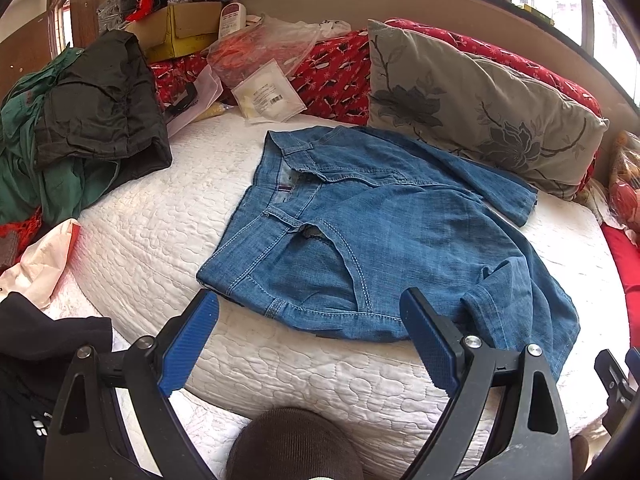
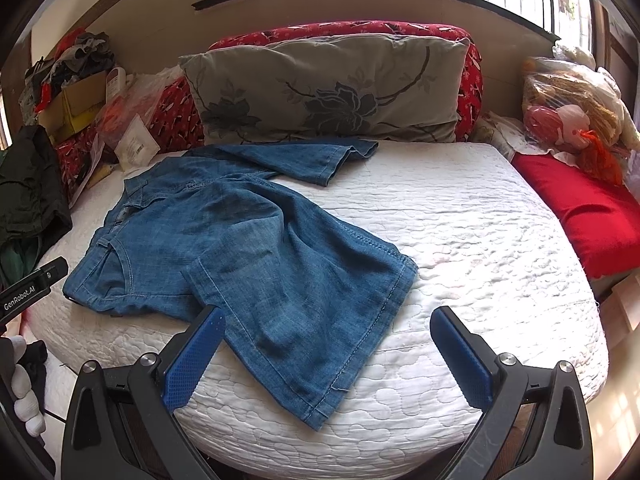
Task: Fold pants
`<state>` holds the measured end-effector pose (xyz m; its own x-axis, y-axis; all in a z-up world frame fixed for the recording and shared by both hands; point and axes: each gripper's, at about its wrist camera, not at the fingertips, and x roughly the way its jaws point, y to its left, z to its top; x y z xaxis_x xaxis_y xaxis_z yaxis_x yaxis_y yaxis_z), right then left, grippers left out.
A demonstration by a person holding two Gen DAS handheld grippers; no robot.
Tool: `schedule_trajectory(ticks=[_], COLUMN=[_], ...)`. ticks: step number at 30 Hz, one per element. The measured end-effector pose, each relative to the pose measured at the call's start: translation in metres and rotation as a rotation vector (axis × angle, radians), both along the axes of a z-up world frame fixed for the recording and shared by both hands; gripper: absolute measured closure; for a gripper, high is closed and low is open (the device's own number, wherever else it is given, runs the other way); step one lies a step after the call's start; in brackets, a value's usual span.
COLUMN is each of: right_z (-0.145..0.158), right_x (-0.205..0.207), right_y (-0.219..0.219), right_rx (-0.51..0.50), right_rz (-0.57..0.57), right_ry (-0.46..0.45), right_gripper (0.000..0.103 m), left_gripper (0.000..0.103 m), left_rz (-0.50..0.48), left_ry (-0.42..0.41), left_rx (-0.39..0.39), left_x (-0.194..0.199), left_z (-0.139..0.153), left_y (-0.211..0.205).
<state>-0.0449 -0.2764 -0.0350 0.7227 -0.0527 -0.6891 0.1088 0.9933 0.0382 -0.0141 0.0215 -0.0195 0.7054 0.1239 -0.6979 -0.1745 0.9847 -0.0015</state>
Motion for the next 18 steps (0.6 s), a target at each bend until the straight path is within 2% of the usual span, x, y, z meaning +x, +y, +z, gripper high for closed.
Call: schedule_trajectory(ticks=[18], right_z=[0.007], right_x=[-0.0063], right_y=[0.002], right_rx=[-0.004], right_rz=[0.001], right_ry=[-0.017], right_gripper=[0.0], left_gripper=[0.01], left_rz=[-0.018], left_ry=[-0.019], left_rx=[-0.009], left_x=[-0.0061], left_z=[0.009], left_y=[-0.0053])
